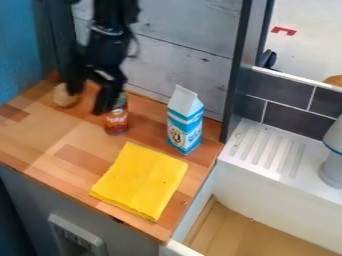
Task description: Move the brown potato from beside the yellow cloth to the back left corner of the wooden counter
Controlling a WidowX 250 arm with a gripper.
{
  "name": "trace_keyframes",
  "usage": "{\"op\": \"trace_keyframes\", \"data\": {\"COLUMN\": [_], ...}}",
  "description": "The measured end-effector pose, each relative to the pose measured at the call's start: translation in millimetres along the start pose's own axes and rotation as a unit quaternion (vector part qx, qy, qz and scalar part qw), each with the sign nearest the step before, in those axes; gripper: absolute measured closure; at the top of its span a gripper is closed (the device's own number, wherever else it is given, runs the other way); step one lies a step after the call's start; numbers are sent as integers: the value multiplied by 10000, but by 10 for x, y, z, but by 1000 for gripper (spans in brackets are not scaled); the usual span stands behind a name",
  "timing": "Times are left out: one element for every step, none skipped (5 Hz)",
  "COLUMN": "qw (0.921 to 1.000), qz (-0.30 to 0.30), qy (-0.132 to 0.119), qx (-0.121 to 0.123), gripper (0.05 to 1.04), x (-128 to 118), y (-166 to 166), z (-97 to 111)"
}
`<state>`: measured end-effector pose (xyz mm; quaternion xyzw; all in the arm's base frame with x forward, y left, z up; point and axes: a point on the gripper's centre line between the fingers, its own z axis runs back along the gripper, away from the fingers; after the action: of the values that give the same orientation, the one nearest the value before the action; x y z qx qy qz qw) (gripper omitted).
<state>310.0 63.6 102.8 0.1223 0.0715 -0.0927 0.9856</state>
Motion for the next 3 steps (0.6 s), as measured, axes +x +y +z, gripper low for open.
{"op": "trace_keyframes", "data": {"qw": [9991, 9956, 9956], "qz": [-303, -669, -482], "qy": [-233, -575, -330], "qx": [164, -329, -727], "gripper": [83, 83, 83], "x": [0, 225, 256], "y": [-481, -953, -1145], "z": [127, 44, -60]}}
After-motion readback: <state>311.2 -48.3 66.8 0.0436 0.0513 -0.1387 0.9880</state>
